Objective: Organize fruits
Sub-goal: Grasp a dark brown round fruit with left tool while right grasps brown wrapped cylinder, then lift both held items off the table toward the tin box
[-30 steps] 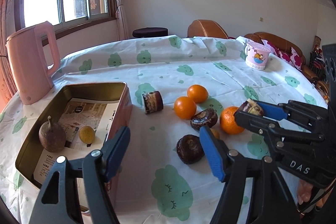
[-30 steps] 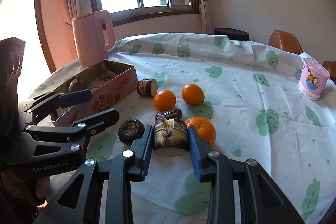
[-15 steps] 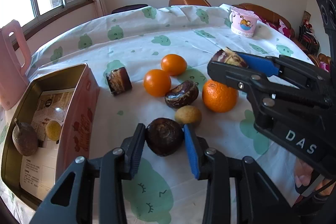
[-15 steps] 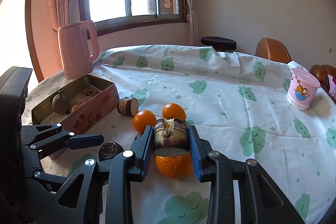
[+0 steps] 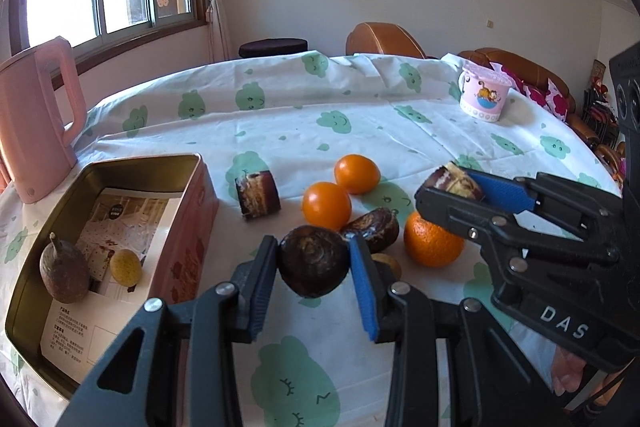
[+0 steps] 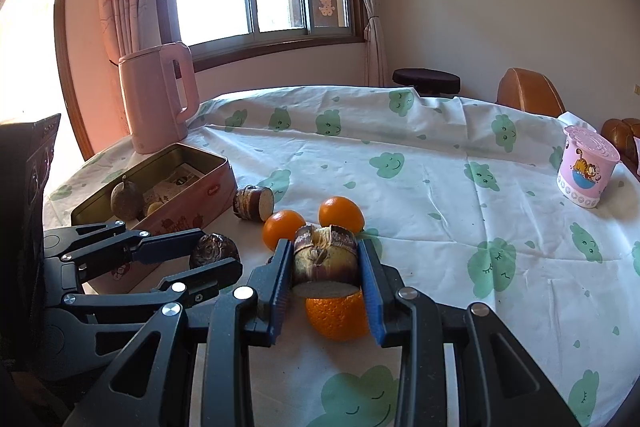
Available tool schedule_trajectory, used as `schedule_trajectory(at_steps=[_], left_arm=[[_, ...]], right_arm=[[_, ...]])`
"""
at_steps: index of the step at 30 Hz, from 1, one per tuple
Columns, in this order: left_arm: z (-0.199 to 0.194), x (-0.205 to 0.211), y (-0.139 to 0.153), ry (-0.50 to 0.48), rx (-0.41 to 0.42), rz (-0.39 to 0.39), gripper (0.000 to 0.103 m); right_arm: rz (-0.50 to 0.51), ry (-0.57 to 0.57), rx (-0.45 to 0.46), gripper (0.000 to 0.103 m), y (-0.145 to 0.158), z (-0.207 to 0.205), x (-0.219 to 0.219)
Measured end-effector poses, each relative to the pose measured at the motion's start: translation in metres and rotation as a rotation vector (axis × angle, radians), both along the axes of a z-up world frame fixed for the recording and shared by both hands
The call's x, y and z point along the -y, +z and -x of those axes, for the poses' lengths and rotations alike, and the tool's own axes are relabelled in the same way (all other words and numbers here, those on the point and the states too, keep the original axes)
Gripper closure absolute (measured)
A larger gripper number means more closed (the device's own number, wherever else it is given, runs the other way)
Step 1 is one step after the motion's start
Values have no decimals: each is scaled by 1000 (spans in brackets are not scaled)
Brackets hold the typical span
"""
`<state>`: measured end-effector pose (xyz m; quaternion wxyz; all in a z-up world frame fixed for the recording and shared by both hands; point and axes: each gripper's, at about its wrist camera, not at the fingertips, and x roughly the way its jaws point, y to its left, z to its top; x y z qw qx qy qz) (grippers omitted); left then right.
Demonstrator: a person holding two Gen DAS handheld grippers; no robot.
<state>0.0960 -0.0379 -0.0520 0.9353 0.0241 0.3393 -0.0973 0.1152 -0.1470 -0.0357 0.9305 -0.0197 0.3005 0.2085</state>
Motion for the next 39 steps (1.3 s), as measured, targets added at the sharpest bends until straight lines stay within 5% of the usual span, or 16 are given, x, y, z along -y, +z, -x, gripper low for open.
schedule_trajectory(at_steps=[11, 39], left_arm=[[13, -6, 11, 74, 106, -9, 65], [26, -16, 18, 114, 187, 25, 65]], right_arm=[[-19, 11, 35, 68, 4, 8, 1], [-33, 19, 141, 68, 14, 25, 3]])
